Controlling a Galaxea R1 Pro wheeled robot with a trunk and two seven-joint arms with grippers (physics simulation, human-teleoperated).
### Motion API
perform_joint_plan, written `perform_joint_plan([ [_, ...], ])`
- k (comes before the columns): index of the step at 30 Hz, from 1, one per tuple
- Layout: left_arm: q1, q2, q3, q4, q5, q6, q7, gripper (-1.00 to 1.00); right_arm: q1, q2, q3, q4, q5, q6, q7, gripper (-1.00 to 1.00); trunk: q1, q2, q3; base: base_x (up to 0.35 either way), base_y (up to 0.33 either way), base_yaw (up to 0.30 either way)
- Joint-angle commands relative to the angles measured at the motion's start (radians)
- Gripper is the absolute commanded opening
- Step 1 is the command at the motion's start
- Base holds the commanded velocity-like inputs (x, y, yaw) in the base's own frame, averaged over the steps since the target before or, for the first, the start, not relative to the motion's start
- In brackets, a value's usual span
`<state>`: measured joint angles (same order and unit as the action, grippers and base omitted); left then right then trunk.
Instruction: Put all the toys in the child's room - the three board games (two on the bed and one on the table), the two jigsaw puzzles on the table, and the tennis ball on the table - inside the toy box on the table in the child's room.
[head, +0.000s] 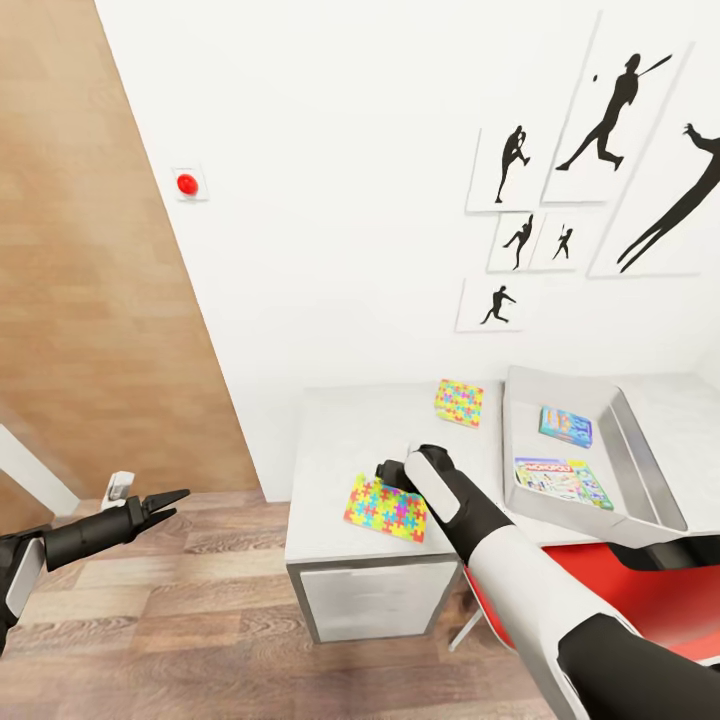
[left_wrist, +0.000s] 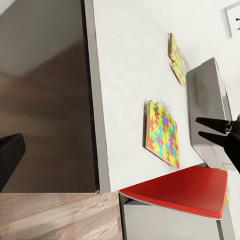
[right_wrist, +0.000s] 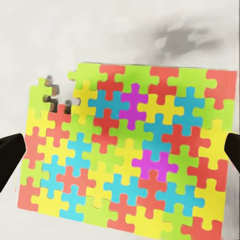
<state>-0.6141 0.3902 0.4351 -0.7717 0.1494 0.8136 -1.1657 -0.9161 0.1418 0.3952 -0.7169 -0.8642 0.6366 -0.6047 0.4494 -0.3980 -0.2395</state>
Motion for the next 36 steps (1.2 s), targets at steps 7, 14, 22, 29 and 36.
perform_joint_plan([
  [7,-0.001,0.001,0.001,0.000,0.002,0.007,-0.001,1.00,0.000,-0.019,0.003,-0.001,-0.012,-0.006,-0.009,1.00,0.001,-0.002,-0.002,0.000,0.000,0.000],
  [14,-0.001,0.000,0.001,0.000,0.001,0.006,0.000,1.00,0.000,-0.022,-0.011,0.000,-0.012,-0.005,-0.007,1.00,0.001,-0.002,-0.002,0.000,0.000,0.000],
  [22,-0.001,-0.001,0.001,0.000,0.001,0.004,0.000,1.00,0.000,-0.034,-0.033,0.000,-0.012,-0.004,0.007,1.00,0.001,-0.002,-0.002,0.000,0.000,0.000],
  [29,-0.001,0.000,0.001,0.000,0.001,0.004,0.000,1.00,0.000,-0.080,-0.047,0.013,-0.012,-0.007,0.115,1.00,0.001,-0.002,-0.002,0.000,0.000,0.000],
  [36,-0.001,-0.001,0.001,0.000,0.001,0.003,0.001,1.00,0.000,-0.093,-0.080,0.026,-0.011,-0.006,0.152,1.00,0.001,-0.002,-0.002,0.000,0.000,0.000],
])
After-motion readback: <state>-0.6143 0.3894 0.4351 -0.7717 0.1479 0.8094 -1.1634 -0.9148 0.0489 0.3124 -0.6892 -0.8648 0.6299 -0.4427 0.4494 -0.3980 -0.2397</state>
